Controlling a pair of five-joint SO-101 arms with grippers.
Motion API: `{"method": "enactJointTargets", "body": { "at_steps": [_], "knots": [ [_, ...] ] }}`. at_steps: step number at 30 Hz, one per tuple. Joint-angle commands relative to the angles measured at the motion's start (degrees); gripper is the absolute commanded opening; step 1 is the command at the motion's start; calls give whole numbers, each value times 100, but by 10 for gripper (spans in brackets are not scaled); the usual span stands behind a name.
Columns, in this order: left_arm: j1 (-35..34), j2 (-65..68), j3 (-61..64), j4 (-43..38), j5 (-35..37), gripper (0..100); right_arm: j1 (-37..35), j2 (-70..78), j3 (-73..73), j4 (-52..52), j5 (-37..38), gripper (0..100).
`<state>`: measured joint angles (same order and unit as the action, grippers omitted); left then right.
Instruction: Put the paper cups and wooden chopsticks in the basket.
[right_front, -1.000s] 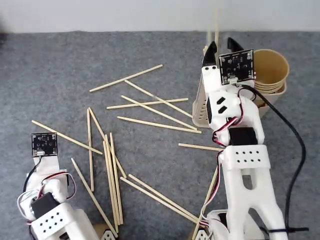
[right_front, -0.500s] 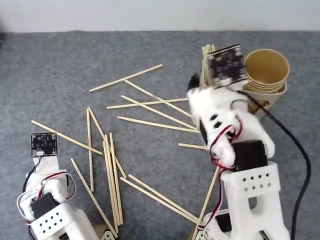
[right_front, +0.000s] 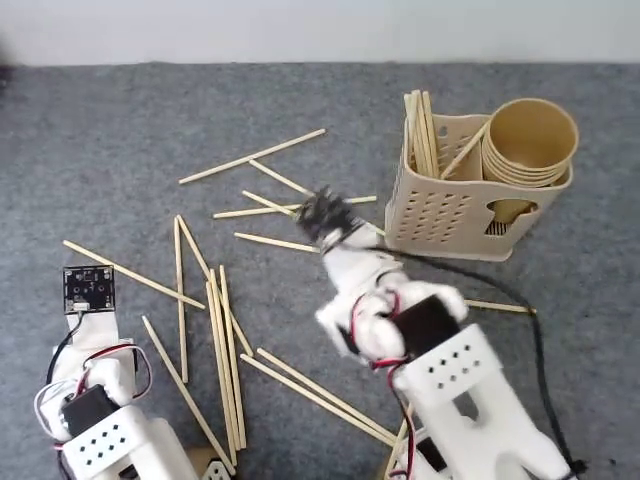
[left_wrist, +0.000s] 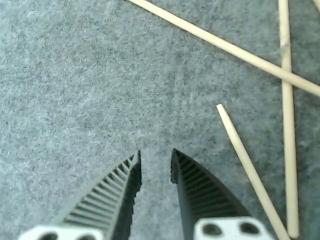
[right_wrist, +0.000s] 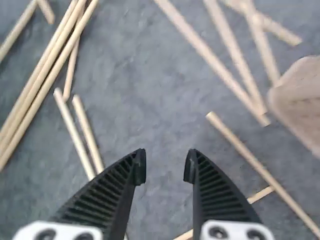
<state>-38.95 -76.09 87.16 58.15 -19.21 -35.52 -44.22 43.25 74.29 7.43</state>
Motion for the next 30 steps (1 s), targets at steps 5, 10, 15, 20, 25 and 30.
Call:
{"method": "enactJointTargets", "body": {
  "at_steps": [5, 10, 15, 20, 25, 30],
  "knots": [
    [53, -70, -48, -132, -26, 95, -1130, -136, 1301, -1112, -457, 191],
    [53, -70, -48, -132, -26, 95, -1727, -127, 1881, -1824, -765, 292],
    [53, -70, -48, -132, -26, 95, -2044, -119, 2110, -2211, -747, 292],
    [53, -70, -48, -132, -26, 95, -2202, 453, 2154, -2545, -774, 292],
    [53, -70, -48, -132, -26, 95, -2193, 1464, 2127, -3090, -782, 292],
    [53, -70, -48, -132, -26, 95, -2193, 2026, 2048, -3363, -791, 292]
  ]
}}
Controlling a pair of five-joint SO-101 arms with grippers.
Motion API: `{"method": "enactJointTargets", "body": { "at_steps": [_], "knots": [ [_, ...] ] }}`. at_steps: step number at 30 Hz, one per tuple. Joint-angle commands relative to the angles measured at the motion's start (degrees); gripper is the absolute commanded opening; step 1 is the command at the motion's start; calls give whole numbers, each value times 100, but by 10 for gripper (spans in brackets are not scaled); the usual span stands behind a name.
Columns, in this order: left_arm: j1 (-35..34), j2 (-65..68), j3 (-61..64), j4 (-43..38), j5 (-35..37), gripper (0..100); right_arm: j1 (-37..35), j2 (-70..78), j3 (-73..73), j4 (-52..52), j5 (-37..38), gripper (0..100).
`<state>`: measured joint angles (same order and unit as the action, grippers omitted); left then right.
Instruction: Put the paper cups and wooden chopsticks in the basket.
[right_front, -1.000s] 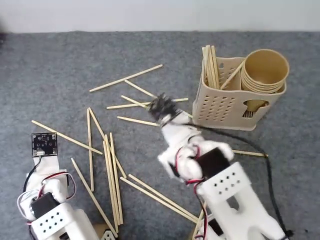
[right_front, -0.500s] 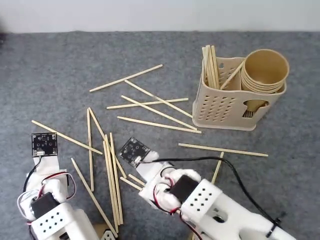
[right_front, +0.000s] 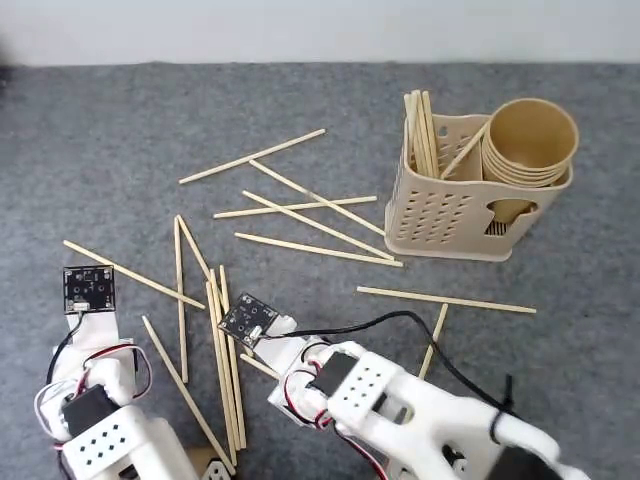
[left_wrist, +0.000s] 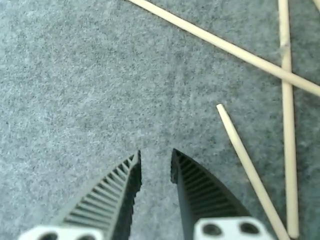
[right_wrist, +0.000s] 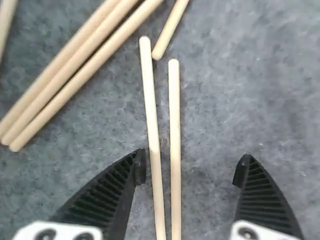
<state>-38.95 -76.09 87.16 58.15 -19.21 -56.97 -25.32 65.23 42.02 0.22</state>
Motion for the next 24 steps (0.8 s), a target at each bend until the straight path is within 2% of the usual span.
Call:
{"method": "enactJointTargets", "body": {
  "at_steps": [1, 6, 10, 14, 24],
  "knots": [
    [53, -70, -48, -132, -26, 95, -48, 180, -193, -92, -70, 292],
    [53, -70, -48, -132, -26, 95, -180, 215, -229, -40, -53, 281],
    [53, -70, -48, -132, -26, 95, -295, 215, -220, -31, -9, 142],
    [53, -70, -48, -132, -26, 95, -251, 215, -211, -22, 422, 27],
    [53, -70, -48, -132, -26, 95, 66, 145, -281, -13, 791, 13]
  ]
}}
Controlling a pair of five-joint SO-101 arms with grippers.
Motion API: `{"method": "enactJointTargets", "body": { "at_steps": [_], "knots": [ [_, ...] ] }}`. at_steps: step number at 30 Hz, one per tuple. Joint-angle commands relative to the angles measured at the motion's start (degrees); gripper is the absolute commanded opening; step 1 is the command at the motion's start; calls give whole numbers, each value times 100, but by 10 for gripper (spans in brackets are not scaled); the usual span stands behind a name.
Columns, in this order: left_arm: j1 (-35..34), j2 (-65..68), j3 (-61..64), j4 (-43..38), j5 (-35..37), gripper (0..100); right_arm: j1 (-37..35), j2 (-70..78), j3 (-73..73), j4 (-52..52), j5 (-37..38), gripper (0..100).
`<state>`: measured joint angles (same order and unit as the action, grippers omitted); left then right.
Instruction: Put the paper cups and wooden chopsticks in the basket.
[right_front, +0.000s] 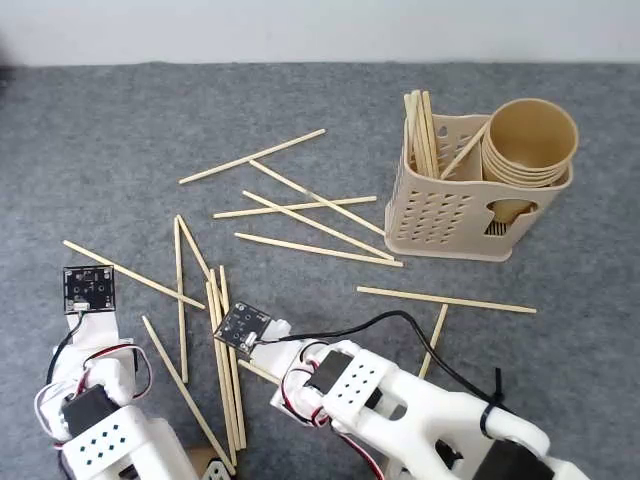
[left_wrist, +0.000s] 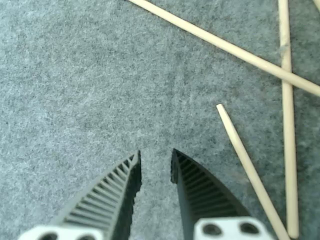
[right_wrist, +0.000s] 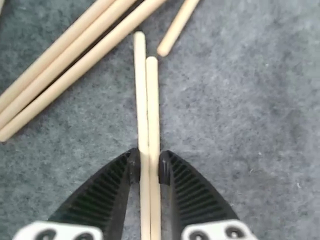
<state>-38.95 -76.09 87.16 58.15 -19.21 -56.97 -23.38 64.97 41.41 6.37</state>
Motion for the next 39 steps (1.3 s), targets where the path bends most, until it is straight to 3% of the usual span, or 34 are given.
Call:
{"method": "enactJointTargets", "body": {
  "at_steps": [1, 11, 28, 33, 39],
  "knots": [
    [53, -70, -48, -132, -26, 95, 110, -48, -325, 66, 193, 13],
    [53, -70, -48, -132, -26, 95, 1077, -48, -2347, 1710, 264, 13],
    [53, -70, -48, -132, -26, 95, 1807, -1095, -5424, 3538, 589, 14],
    [53, -70, -48, -132, -26, 95, 1657, -1015, -4949, 3908, 527, 32],
    [53, -70, -48, -132, -26, 95, 1385, -1024, -3402, 3345, -26, 169]
  ]
}}
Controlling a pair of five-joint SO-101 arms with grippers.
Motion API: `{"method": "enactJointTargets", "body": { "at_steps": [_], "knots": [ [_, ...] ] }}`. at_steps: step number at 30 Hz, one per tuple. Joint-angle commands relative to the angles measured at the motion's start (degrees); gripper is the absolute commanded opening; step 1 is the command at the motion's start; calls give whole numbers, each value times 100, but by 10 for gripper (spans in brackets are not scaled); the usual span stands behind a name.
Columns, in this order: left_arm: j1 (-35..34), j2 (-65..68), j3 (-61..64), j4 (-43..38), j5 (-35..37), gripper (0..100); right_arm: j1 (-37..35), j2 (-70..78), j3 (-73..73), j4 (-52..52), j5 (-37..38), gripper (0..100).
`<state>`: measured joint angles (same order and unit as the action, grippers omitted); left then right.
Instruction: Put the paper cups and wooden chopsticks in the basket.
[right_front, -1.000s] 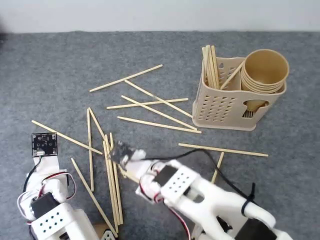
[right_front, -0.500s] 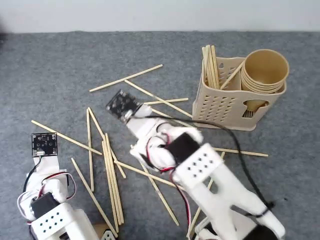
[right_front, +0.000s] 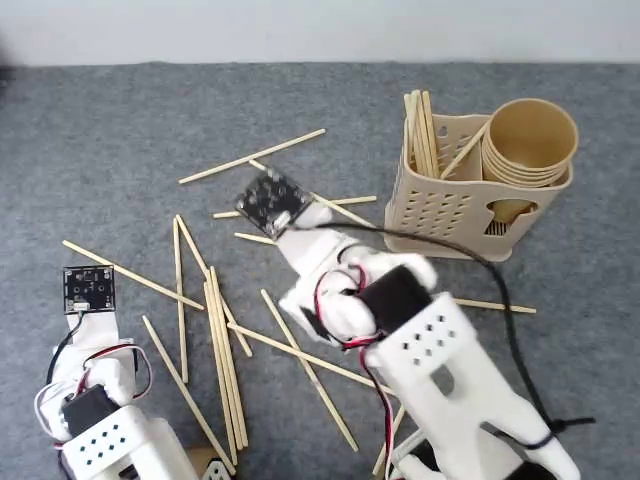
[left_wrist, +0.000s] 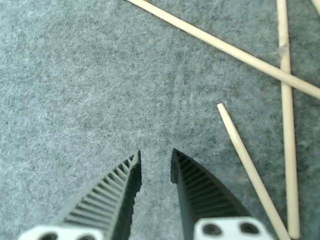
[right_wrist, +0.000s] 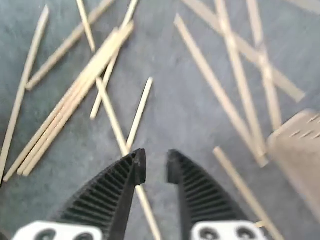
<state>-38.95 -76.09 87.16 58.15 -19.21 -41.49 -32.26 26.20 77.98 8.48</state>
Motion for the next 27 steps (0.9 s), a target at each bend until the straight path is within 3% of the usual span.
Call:
{"method": "enactJointTargets", "body": {
  "at_steps": [1, 7, 11, 17, 27],
  "knots": [
    [53, -70, -48, -132, -26, 95, -268, -136, 730, -488, -255, 180],
    [53, -70, -48, -132, -26, 95, -1024, -127, 2180, -1982, -273, 177],
    [53, -70, -48, -132, -26, 95, -1103, -119, 2760, -2782, -273, 177],
    [53, -70, -48, -132, -26, 95, -1103, 4, 3042, -3037, -281, 177],
    [53, -70, -48, -132, -26, 95, -1086, 1807, 2998, -4040, -273, 176]
  ]
}}
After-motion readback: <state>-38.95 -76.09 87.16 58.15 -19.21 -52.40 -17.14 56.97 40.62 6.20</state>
